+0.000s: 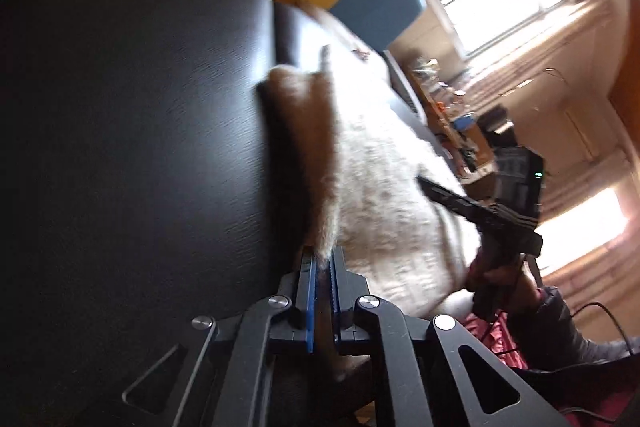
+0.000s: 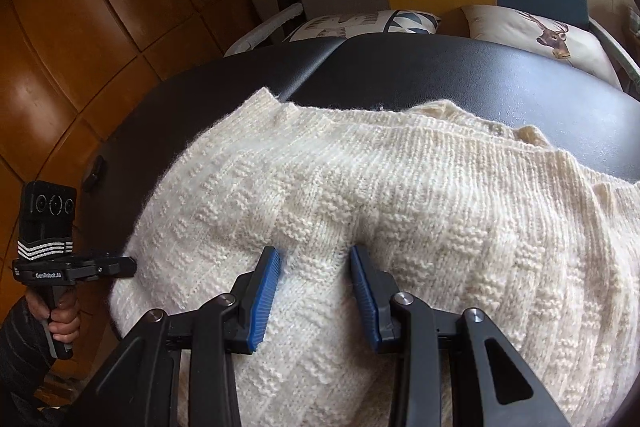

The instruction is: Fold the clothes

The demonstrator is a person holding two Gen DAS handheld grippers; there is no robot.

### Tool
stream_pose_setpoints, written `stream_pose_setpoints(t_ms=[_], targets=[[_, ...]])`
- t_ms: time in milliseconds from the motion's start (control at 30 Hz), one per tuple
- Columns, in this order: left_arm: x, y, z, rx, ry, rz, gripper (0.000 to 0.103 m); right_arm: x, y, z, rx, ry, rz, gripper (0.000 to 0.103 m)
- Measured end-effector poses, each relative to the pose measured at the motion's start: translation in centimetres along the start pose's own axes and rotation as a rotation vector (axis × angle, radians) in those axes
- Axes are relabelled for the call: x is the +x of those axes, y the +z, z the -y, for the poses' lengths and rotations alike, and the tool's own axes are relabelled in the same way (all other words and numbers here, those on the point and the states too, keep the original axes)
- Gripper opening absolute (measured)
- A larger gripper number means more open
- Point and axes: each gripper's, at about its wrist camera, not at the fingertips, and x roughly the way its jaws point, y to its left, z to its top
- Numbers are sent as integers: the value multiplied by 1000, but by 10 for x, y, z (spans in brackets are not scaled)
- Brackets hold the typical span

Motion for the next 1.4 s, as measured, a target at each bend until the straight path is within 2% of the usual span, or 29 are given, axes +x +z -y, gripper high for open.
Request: stream_pose_setpoints(t_ms=[100, 200, 300, 400, 467, 567, 667, 800, 867, 1000, 1133, 1233, 1300, 1333, 1367, 1400], targets=[[-13, 5, 18, 16, 44, 53, 9, -2, -3, 2, 8, 17, 16, 37], [-36, 14, 42, 30, 81, 137, 9, -10, -4, 8, 39, 73, 35, 38], [-35, 17, 79, 104, 34, 159, 16, -39, -11, 23, 109, 170, 36, 38], [-6, 15, 121, 234, 22, 89, 19, -86, -31, 49, 135, 219, 60, 42], [22, 12, 151, 315, 13, 26, 24, -117, -54, 81, 191, 211, 59, 48], [72, 4, 198, 418, -35, -76, 36, -163, -90, 128, 276, 199, 57, 49], [115, -2, 238, 499, -60, -155, 36, -209, -125, 176, 361, 186, 54, 50], [156, -2, 271, 553, -75, -227, 36, -215, -153, 223, 468, 266, 66, 53], [170, -3, 281, 576, -64, -258, 36, -200, -156, 233, 492, 356, 51, 53], [181, -4, 284, 606, -51, -301, 36, -173, -147, 231, 437, 527, -43, 53], [191, -11, 290, 656, -77, -347, 36, -166, -131, 218, 350, 667, -98, 53], [209, -24, 294, 717, -75, -425, 36, -158, -120, 208, 284, 763, -174, 53], [218, -35, 291, 766, -45, -491, 36, -141, -120, 195, 220, 727, -344, 53], [220, -40, 288, 773, -45, -515, 36, -136, -124, 191, 196, 692, -409, 47], [219, -41, 283, 753, -63, -522, 36, -137, -127, 190, 187, 681, -434, 42], [217, -40, 279, 722, -84, -522, 36, -139, -130, 189, 178, 670, -458, 42]])
